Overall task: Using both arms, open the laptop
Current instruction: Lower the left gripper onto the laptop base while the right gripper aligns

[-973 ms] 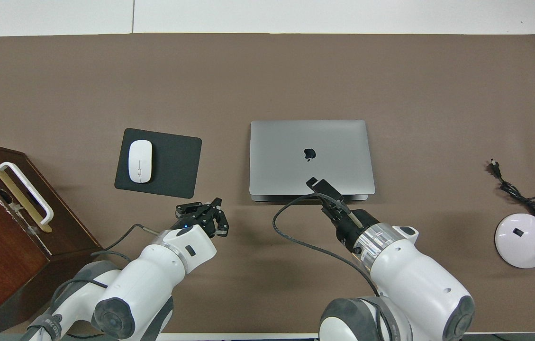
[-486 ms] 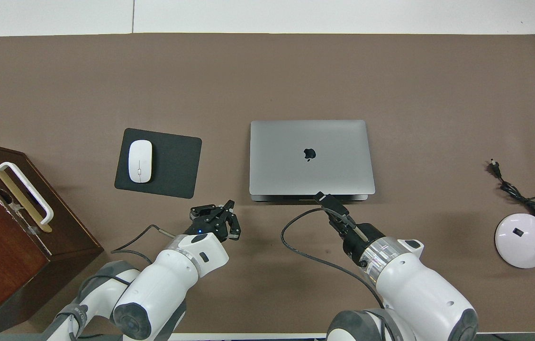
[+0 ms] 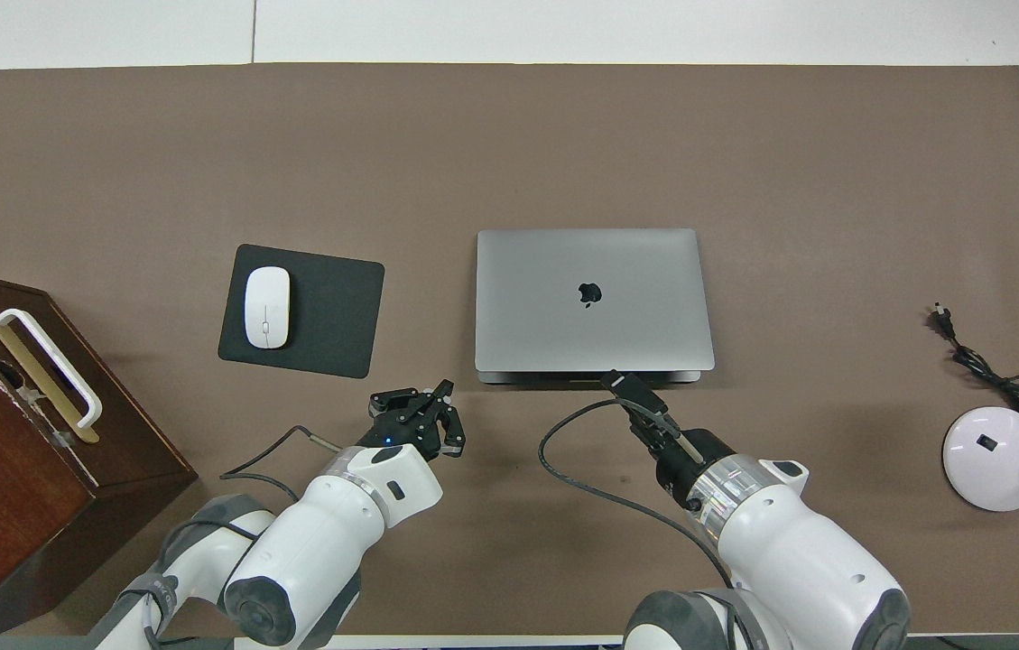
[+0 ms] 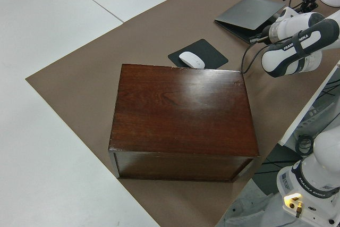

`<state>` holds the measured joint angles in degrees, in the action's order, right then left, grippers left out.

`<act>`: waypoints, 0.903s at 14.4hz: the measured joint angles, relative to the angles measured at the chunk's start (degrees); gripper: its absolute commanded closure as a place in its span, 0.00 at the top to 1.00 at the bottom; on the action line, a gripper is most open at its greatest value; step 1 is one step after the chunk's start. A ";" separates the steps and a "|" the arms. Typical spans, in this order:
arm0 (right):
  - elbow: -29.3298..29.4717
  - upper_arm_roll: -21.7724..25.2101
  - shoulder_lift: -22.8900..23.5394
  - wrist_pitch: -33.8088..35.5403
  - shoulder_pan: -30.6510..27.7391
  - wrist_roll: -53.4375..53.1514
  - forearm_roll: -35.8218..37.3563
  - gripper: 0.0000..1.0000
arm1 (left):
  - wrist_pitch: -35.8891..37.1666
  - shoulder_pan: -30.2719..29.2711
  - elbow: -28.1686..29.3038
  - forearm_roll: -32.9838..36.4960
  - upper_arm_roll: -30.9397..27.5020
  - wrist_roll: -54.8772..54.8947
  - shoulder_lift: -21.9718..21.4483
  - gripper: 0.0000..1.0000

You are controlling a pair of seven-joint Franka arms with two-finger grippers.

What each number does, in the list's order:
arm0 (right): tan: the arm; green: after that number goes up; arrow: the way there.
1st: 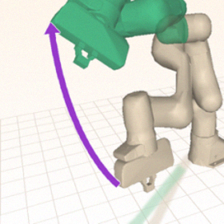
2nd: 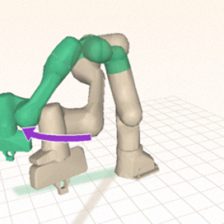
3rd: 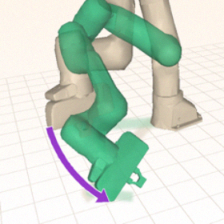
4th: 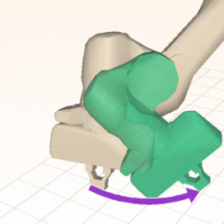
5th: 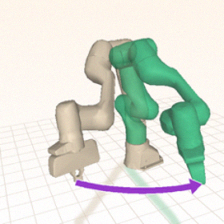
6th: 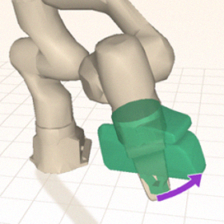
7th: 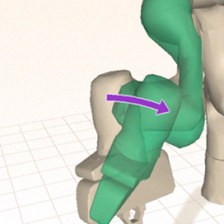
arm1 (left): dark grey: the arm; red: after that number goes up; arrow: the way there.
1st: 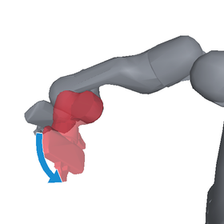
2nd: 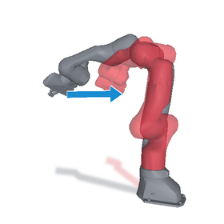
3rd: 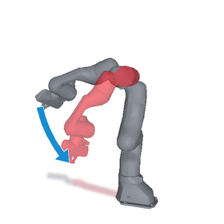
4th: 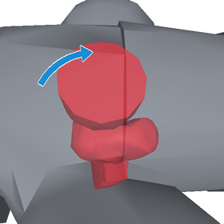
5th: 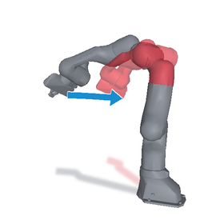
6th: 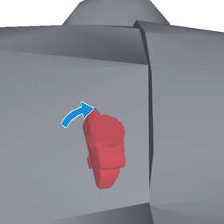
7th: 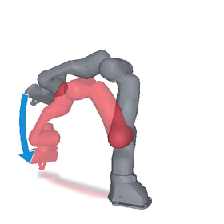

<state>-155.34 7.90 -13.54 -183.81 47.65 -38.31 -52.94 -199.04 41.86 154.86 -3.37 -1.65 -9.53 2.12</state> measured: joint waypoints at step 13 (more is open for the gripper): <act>0.25 0.00 3.67 0.00 0.00 0.05 0.00 1.00 | -0.34 1.72 -7.18 0.00 -0.02 0.01 8.32 0.00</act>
<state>-155.09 7.90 -9.87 -183.81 47.65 -38.26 -52.94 -199.38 43.58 147.69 -3.37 -1.67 -9.52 10.44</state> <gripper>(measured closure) 0.000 0.991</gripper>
